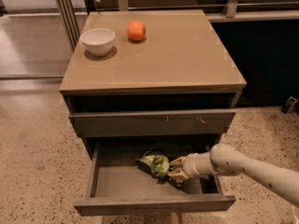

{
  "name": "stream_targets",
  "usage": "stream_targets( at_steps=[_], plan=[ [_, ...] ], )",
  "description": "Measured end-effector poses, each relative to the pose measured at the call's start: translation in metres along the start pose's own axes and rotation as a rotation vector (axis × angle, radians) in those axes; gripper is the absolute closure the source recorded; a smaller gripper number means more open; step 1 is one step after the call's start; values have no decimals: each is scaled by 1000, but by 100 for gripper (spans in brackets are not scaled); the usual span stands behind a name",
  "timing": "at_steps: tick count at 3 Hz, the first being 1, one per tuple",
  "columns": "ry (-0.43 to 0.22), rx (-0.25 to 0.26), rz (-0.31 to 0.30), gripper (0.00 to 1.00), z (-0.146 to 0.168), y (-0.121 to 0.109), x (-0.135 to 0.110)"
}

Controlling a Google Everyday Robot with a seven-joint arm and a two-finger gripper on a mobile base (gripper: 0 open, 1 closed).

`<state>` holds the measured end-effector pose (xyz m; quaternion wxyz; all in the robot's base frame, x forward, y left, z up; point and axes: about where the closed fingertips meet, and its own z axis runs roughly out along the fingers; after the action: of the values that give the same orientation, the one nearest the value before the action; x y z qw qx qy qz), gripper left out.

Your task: Pick green jalapeno chip bag from middle drawer and place on counter

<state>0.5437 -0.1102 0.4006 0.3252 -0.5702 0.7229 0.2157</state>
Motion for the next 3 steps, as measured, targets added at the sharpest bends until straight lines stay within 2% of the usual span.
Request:
stream_targets(
  at_steps=[1,2,3],
  plan=[
    [5,-6,-4,91,-2,2,-5],
    [-11,-25,-35,100,-18,6,-29],
    [-47,-91,-128,100,-40,6,-71]
  ],
)
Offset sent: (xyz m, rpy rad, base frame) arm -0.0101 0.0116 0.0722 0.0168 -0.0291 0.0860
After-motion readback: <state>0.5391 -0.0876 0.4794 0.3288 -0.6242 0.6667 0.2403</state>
